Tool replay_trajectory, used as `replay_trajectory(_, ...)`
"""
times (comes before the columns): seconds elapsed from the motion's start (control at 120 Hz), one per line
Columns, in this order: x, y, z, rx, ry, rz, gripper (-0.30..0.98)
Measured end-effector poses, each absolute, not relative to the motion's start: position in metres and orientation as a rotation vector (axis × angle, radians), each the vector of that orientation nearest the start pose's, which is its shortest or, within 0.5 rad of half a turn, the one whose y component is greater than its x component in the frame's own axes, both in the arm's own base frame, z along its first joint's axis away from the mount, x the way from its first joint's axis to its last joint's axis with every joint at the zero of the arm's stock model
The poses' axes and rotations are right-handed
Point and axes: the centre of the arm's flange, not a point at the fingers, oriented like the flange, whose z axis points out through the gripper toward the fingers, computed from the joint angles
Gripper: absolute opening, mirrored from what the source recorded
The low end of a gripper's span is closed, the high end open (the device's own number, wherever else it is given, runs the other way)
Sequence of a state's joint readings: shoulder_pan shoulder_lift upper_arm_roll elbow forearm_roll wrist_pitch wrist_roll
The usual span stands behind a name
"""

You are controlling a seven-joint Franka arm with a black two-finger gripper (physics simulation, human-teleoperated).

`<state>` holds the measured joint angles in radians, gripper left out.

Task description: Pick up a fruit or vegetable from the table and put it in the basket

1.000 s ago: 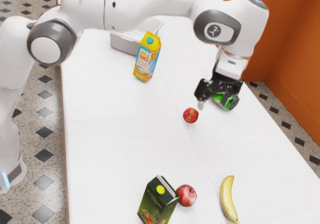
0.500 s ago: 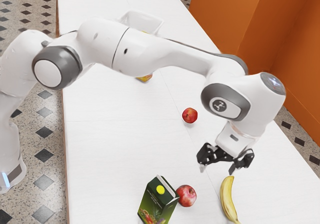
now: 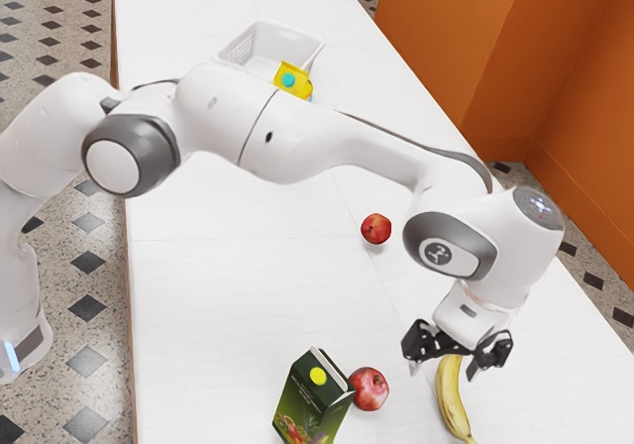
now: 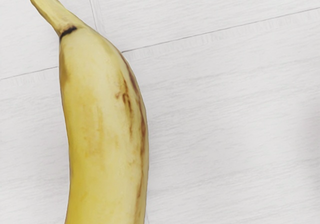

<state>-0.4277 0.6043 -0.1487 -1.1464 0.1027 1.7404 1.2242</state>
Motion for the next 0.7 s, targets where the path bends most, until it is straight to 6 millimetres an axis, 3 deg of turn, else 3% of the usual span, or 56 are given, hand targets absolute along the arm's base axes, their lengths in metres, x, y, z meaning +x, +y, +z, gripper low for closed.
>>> replay_trajectory(0.142, 0.634, -0.366, 0.438, -1.946, 2.450, 0.011, 0.68)
replay_trajectory(0.5, 0.637, -0.370, 0.428, -1.931, 2.461, -0.007, 0.64)
replay_trajectory(0.7, 0.641, -0.369, 0.419, -1.934, 2.460, -0.003, 0.34)
